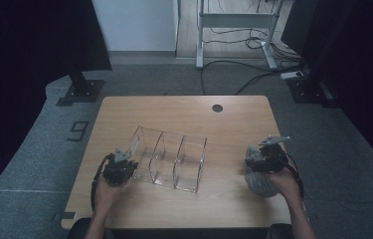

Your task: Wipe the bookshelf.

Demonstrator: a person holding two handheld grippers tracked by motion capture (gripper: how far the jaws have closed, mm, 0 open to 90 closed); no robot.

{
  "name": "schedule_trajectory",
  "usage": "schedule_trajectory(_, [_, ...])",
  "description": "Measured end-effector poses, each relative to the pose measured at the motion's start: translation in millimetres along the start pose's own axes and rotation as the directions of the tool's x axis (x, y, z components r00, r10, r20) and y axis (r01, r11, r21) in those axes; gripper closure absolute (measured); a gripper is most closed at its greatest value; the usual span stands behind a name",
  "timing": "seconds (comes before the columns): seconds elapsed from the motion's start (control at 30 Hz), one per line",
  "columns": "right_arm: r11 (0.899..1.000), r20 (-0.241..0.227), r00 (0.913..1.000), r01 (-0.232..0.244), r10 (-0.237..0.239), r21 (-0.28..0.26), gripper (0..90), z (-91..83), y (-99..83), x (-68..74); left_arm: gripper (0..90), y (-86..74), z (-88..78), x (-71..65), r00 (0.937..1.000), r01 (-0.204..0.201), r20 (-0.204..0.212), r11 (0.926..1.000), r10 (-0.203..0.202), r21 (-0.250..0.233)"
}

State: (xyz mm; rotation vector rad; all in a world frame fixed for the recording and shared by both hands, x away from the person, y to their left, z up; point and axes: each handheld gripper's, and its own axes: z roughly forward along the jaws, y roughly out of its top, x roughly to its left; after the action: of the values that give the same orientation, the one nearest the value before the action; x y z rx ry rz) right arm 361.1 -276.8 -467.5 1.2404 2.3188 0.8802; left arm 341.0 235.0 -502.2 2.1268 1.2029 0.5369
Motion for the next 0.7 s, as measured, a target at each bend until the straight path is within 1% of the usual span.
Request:
schedule_trajectory(0.03, [1.000,-0.001,1.0000,-0.005,0.005,0.005,21.1,0.3,-2.2,-1.1,79.4,0.4,0.2,0.9,1.0000,-0.002,-0.002,1.0000,0.002,0.002])
schedule_trajectory(0.1, [0.999,0.005,0.9999,-0.013,0.013,0.031,20.5,2.9,-8.4,-2.5,80.5,0.9,0.8,2.0,1.0000,-0.003,-0.005,1.0000,0.003,0.002])
schedule_trajectory(0.17, [0.998,0.006,0.9999,-0.012,0.012,0.060,20.5,7.8,-13.1,-3.1,81.5,1.1,1.1,3.1,1.0000,-0.005,-0.007,1.0000,0.005,0.002])
schedule_trajectory(0.27, [0.994,0.034,0.9994,-0.010,0.006,0.105,22.8,17.7,-18.2,-3.6,82.9,1.2,1.3,3.7,0.9998,-0.006,-0.017,1.0000,0.006,0.003])
schedule_trajectory(0.3, [0.993,0.042,0.9991,-0.013,0.008,0.116,24.6,20.7,-19.7,-3.9,83.4,1.2,1.3,3.9,0.9998,-0.006,-0.019,1.0000,0.007,0.003])
schedule_trajectory(0.37, [0.991,0.041,0.9990,-0.020,0.015,0.132,28.8,25.2,-22.4,-4.4,84.3,0.8,1.2,4.9,0.9997,-0.006,-0.024,1.0000,0.006,0.003])
schedule_trajectory(0.4, [0.990,0.050,0.9985,-0.027,0.020,0.141,30.4,27.8,-24.1,-4.1,84.8,0.7,1.1,5.5,0.9997,-0.006,-0.024,1.0000,0.006,0.004])
schedule_trajectory(0.5, [0.988,0.053,0.9985,-0.019,0.011,0.151,38.2,30.4,-26.1,-4.5,85.9,0.2,0.9,7.3,0.9998,0.004,-0.021,1.0000,-0.004,0.002])
schedule_trajectory(0.57, [0.986,0.071,0.9973,-0.028,0.017,0.165,43.1,32.5,-28.3,-6.8,86.2,-0.1,1.0,7.9,0.9998,0.011,-0.016,0.9999,-0.011,-0.001])
schedule_trajectory(0.63, [0.984,0.059,0.9980,-0.030,0.020,0.176,47.7,35.9,-31.3,-8.7,86.3,-0.1,1.2,8.2,0.9998,0.014,-0.015,0.9999,-0.014,-0.003])
schedule_trajectory(0.67, [0.981,0.046,0.9986,-0.035,0.027,0.193,49.3,38.1,-33.4,-9.6,86.3,-0.2,1.3,8.2,0.9998,0.014,-0.016,0.9999,-0.014,-0.005])
schedule_trajectory(0.7, [0.981,0.041,0.9989,-0.032,0.025,0.193,50.8,39.1,-34.3,-10.5,86.3,-0.3,1.4,8.3,0.9998,0.013,-0.016,0.9999,-0.013,-0.006])
